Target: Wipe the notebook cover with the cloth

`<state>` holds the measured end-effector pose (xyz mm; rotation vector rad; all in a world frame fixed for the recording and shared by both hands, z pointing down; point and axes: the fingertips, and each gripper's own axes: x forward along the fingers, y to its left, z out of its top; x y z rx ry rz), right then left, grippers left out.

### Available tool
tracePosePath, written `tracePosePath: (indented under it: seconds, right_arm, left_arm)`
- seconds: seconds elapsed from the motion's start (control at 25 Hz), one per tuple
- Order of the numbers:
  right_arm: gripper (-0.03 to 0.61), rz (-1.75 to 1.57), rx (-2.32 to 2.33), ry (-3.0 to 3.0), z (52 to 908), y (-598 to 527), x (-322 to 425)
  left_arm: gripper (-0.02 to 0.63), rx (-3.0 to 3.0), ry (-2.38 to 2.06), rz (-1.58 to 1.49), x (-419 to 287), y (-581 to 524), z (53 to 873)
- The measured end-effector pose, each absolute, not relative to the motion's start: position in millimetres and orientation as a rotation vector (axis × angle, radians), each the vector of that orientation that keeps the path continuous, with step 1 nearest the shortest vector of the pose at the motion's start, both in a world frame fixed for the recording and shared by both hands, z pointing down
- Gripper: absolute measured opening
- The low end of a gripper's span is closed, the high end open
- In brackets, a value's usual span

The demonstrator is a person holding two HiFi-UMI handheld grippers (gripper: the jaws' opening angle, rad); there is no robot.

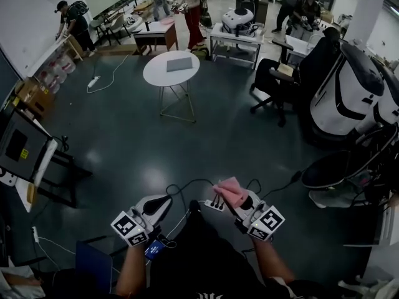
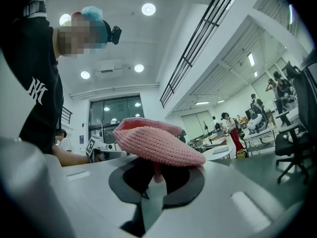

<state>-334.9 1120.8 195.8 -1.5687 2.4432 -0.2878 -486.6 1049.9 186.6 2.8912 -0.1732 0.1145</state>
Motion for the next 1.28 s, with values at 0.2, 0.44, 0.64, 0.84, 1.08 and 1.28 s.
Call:
tracePosePath:
  seconds: [0.2, 0.44, 0.64, 0.84, 1.08, 1.28]
  right_arm:
    - [0.035, -0.316, -1.607, 2.44, 199.3, 1086.0, -315.0]
    - [0.035, -0.315, -1.594, 2.483, 197.5, 1002.2, -306.9]
    - [0.035, -0.316, -1.594, 2.506, 178.7, 923.8, -299.2]
    - [0.035, -0.301, -1.606, 2.514, 171.6, 860.8, -297.4]
    - [0.034, -0.303, -1.595, 2.552, 175.2, 808.6, -299.8]
    - [0.035, -0.324, -1.55, 2.578, 185.7, 755.7, -296.8]
  left_arm:
    - [0.0, 2.889, -0.117, 0.095, -459.7, 1014.6, 186.5]
    - [0.0, 2.875, -0.118, 0.084, -444.8, 933.4, 194.8]
    - [0.0, 2.866, -0.115, 0.044, -435.0, 853.0, 180.2]
    - [0.0, 2.868, -0.109, 0.008, -433.0, 787.4, 181.8]
    - [0.0, 2.845, -0.157, -0.06, -438.4, 725.2, 185.5]
    - [0.0, 2.835, -0.193, -0.084, -435.8, 671.4, 190.5]
